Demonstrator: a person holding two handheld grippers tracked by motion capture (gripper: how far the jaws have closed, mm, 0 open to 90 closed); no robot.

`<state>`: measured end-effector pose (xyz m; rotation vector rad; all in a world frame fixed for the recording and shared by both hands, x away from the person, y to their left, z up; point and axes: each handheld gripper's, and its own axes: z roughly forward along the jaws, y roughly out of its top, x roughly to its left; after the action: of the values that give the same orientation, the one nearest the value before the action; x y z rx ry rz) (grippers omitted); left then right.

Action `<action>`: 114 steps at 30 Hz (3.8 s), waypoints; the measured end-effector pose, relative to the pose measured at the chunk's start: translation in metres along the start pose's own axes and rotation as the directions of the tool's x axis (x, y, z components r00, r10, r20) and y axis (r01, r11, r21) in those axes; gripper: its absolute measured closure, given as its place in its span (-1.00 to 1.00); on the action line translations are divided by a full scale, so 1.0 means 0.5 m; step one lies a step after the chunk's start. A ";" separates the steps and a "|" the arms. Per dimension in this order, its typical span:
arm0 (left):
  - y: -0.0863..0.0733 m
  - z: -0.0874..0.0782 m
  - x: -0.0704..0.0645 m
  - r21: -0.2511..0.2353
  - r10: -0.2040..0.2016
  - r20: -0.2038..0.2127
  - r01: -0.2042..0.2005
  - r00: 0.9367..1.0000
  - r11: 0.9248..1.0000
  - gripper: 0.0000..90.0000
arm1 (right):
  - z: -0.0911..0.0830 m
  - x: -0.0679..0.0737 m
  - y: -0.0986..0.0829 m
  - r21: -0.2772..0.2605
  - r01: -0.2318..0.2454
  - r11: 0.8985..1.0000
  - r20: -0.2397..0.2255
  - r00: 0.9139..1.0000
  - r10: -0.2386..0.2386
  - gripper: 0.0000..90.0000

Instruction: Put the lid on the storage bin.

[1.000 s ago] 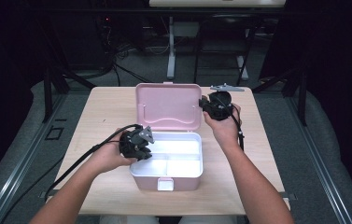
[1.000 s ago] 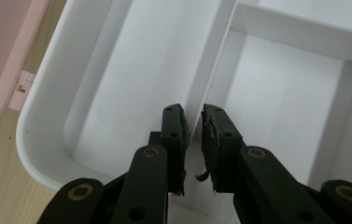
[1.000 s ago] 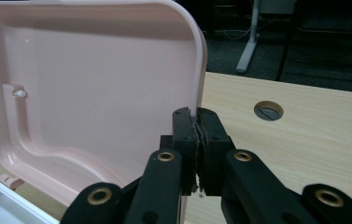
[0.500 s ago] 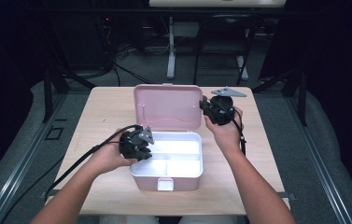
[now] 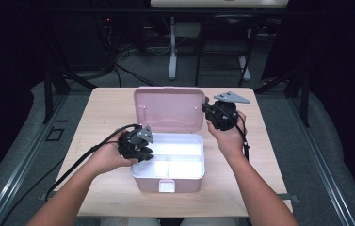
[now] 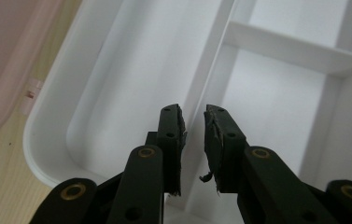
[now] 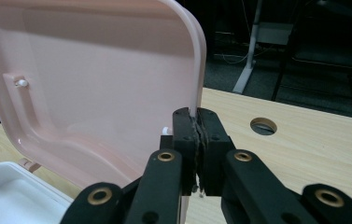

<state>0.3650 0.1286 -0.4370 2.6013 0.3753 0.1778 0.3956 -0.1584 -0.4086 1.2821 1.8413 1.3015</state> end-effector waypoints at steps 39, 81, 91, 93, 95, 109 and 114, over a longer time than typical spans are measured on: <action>-0.031 -0.136 0.121 -0.536 -0.486 -0.276 0.287 0.829 0.794 0.47 | -0.012 0.000 -0.006 -0.020 0.009 1.000 -0.024 1.000 -0.009 0.94; -0.033 -0.126 0.087 -0.615 -0.488 -0.259 0.247 0.834 0.749 0.77 | -0.058 0.009 0.009 -0.052 0.018 0.998 -0.074 0.997 -0.021 0.85; -0.045 -0.139 0.057 -0.601 -0.456 -0.263 0.226 0.850 0.767 0.75 | -0.085 0.019 -0.004 -0.058 0.026 0.998 -0.100 0.994 -0.032 0.85; -0.046 -0.140 0.055 -0.600 -0.455 -0.261 0.227 0.851 0.768 0.74 | -0.087 0.019 -0.005 -0.059 0.029 0.998 -0.103 0.994 -0.035 0.85; -0.047 -0.142 0.051 -0.599 -0.454 -0.260 0.226 0.852 0.768 0.73 | -0.093 0.021 -0.007 -0.055 0.034 0.998 -0.107 0.993 -0.040 0.84; -0.069 -0.144 0.014 -0.598 -0.435 -0.243 0.219 0.867 0.771 0.67 | -0.129 0.032 -0.036 -0.053 0.054 0.997 -0.143 0.988 -0.061 0.80; -0.076 -0.145 0.000 -0.584 -0.423 -0.240 0.218 0.874 0.782 0.65 | -0.144 0.035 -0.047 -0.045 0.059 0.997 -0.158 0.985 -0.065 0.81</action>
<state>0.3420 0.1941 -0.3933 1.8947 0.7790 0.5591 0.3197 -0.1733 -0.4004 1.1191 1.9370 1.4360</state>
